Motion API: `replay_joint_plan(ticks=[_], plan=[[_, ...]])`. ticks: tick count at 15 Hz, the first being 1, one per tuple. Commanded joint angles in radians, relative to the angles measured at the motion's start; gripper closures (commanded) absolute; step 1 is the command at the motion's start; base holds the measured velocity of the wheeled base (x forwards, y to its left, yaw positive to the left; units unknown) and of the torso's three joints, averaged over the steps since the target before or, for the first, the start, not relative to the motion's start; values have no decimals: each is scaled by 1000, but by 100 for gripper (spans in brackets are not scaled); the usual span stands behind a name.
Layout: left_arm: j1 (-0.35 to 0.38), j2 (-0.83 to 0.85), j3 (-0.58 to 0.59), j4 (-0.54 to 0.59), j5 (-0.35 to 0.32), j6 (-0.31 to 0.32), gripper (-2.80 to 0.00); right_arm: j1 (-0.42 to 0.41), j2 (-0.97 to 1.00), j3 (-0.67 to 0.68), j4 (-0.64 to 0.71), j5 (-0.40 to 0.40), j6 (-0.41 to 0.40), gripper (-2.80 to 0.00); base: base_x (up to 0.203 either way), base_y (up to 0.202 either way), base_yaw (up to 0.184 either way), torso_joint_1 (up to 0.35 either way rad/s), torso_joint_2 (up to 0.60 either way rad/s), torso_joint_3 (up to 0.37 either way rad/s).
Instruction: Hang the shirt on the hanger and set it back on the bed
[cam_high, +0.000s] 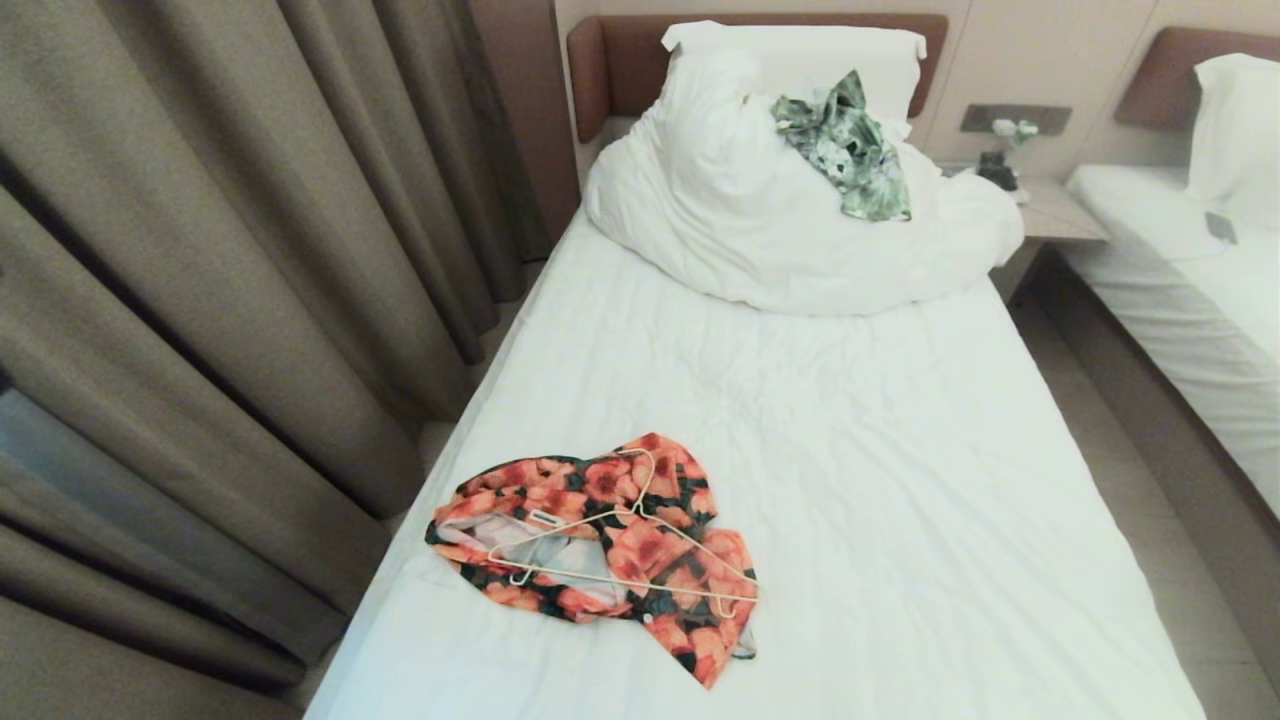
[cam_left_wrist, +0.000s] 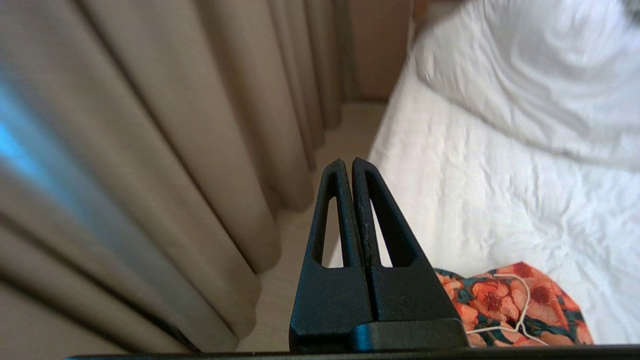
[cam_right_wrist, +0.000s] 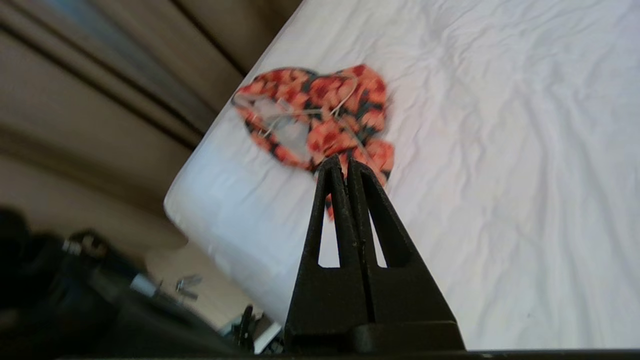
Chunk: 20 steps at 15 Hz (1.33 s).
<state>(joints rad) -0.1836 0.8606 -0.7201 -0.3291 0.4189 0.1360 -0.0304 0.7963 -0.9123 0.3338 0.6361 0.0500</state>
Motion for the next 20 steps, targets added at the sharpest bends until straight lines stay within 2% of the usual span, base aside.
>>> replay_joint_plan(ticks=[1,4,6,8,10,12,15,17,18,20], plan=[[4,-250,4,93,6,0,0,22,-199,36,117,22,-27,0,0,0,0,0,0,0],[24,-447,7,304,11,-1,0,50,-325,120,202,32,-49,0,0,0,0,0,0,0],[93,-501,25,396,-3,-12,0,61,-398,178,213,34,-51,0,0,0,0,0,0,0],[173,-519,50,411,-92,-15,0,100,-420,198,217,35,-52,0,0,0,0,0,0,0],[254,-579,119,422,-231,-15,0,116,-469,231,215,34,-52,0,0,0,0,0,0,0],[251,-594,182,423,-261,-25,0,115,-519,265,217,31,-48,0,0,0,0,0,0,0],[153,-615,215,426,-280,-29,0,112,-518,328,187,29,-37,0,0,0,0,0,0,0],[165,-669,301,425,-298,-27,0,109,-519,403,116,30,-36,0,0,0,0,0,0,0],[172,-707,350,421,-328,-26,0,100,-524,458,66,26,-34,0,0,0,0,0,0,0],[178,-762,422,418,-377,-28,0,70,-582,589,-75,-32,-33,0,0,0,0,0,0,0]])
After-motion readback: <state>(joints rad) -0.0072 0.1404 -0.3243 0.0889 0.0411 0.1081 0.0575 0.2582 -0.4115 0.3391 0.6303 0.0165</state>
